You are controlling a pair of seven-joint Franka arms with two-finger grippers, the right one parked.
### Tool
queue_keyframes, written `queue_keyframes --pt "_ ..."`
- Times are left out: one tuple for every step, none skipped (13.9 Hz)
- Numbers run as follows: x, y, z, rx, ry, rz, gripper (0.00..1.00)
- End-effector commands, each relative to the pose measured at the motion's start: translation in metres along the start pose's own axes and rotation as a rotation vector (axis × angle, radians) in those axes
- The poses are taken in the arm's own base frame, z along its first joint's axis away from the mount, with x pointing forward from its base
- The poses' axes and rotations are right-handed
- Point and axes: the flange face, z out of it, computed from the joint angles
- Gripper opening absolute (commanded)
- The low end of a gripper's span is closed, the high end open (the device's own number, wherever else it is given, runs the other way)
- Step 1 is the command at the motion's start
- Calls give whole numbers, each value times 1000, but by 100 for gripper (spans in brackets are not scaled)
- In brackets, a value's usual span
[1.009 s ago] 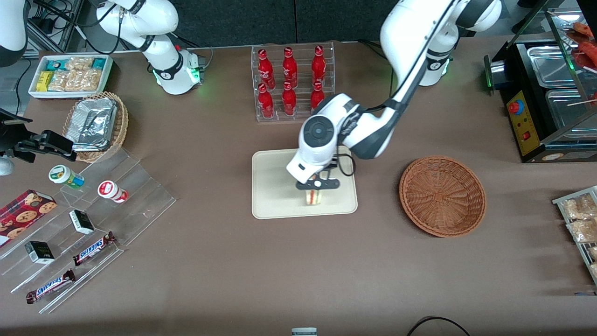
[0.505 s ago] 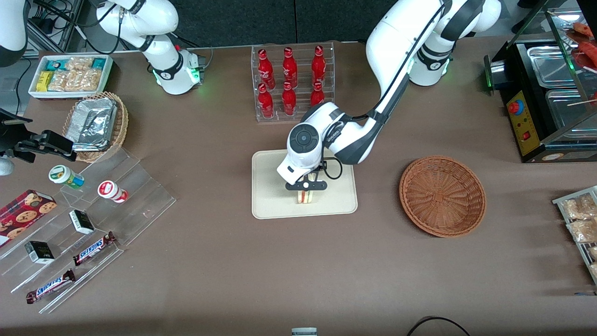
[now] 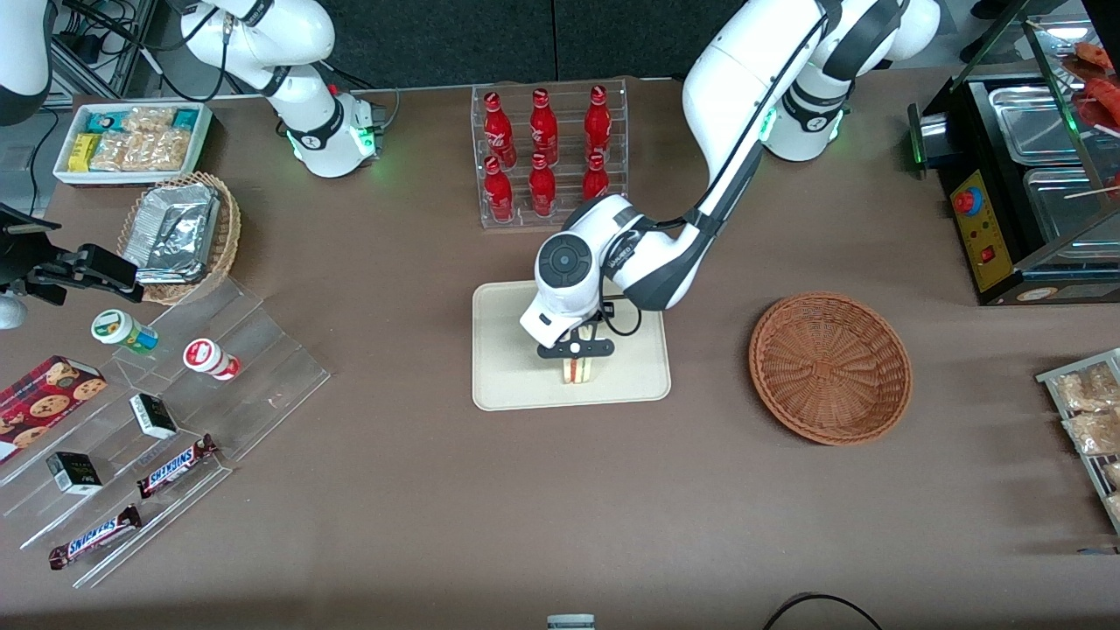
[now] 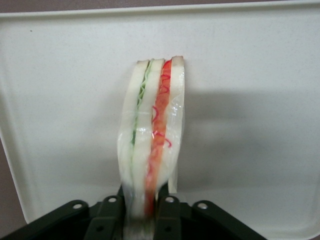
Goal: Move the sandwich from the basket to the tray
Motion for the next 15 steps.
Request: queue_keyframes --pt "1 8 -4 4 25 -3 100" --pt "1 8 -7 0 28 -1 100" --pt "3 8 -12 -4 33 2 100" --pt "5 7 -19 -10 38 0 100" --pt "8 5 -24 -10 44 0 100" --pt "11 3 -30 -13 53 -2 100" --pt "10 0 -42 -13 68 17 100" --pt "15 -9 -52 1 67 41 100" --pt "31 -33 -63 13 52 53 100" --pt "43 -54 -79 12 42 85 100" --pt "47 -73 -95 20 27 76 100" --pt "48 -88 -110 27 25 67 100" --pt "65 -120 -122 29 30 41 100" --pt "73 -143 -129 27 25 61 100" --pt "74 -155 -137 21 26 87 100"
